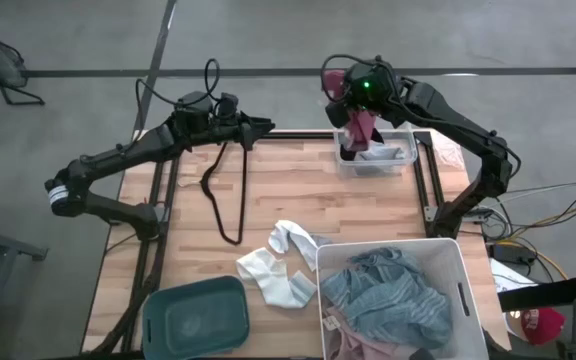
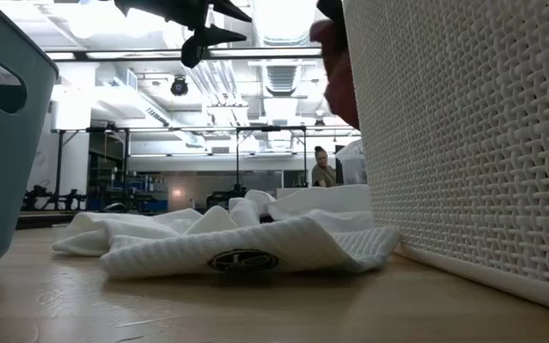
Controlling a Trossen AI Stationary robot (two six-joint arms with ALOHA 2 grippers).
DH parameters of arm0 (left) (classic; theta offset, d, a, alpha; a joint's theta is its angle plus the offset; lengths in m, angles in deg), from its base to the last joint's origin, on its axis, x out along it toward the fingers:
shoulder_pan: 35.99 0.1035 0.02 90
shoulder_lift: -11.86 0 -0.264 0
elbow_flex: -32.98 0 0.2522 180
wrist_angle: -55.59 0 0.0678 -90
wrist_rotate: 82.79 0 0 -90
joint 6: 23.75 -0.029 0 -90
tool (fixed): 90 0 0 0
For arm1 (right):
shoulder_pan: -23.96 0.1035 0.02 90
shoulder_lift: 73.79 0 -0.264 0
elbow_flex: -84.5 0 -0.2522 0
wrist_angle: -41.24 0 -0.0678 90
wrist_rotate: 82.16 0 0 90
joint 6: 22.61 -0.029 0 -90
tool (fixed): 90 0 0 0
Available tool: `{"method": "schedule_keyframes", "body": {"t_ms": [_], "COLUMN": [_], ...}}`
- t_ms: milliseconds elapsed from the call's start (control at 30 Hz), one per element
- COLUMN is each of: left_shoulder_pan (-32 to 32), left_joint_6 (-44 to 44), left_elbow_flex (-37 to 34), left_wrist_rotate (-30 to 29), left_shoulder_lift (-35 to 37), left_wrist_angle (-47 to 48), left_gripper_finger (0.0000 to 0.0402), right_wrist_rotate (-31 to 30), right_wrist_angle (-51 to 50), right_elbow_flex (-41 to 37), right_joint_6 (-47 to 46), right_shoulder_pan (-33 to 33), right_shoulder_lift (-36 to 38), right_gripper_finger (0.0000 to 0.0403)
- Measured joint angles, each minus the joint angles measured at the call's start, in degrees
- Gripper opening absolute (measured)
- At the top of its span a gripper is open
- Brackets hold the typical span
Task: Pick & Place Cloths
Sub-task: Put the red boxer into the transparent bin
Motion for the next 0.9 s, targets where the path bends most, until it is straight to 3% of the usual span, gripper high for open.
{"method": "schedule_keyframes", "body": {"t_ms": [333, 533, 633, 767, 900], "left_shoulder_pan": [0.0, -0.1, -0.1, -0.1, -0.9], "left_joint_6": [0.8, 2.7, 3.5, 4.5, 4.9], "left_elbow_flex": [0.0, 0.0, 0.0, 0.0, 0.0], "left_wrist_rotate": [1.2, 3.0, 5.8, 12.6, 17.9], "left_shoulder_lift": [-2.9, -5.4, -7.2, -10.4, -14.1], "left_wrist_angle": [3.2, 6.3, 7.5, 8.4, 8.7], "left_gripper_finger": [0.0167, 0.0167, 0.0167, 0.0167, 0.0167], "right_wrist_rotate": [0.4, 10.0, 11.4, 18.1, 18.7], "right_wrist_angle": [-11.7, -11.3, -11.7, -11.7, -11.9], "right_elbow_flex": [-10.2, -17.0, -19.8, -21.7, -20.7], "right_joint_6": [-7.2, -12.5, -16.7, -18.6, -17.1], "right_shoulder_pan": [-5.5, -7.8, -8.9, -10.7, -10.8], "right_shoulder_lift": [0.3, 0.2, 0.1, 0.1, 0.5], "right_gripper_finger": [0.0011, 0.0036, 0.0061, 0.0111, 0.0175]}}
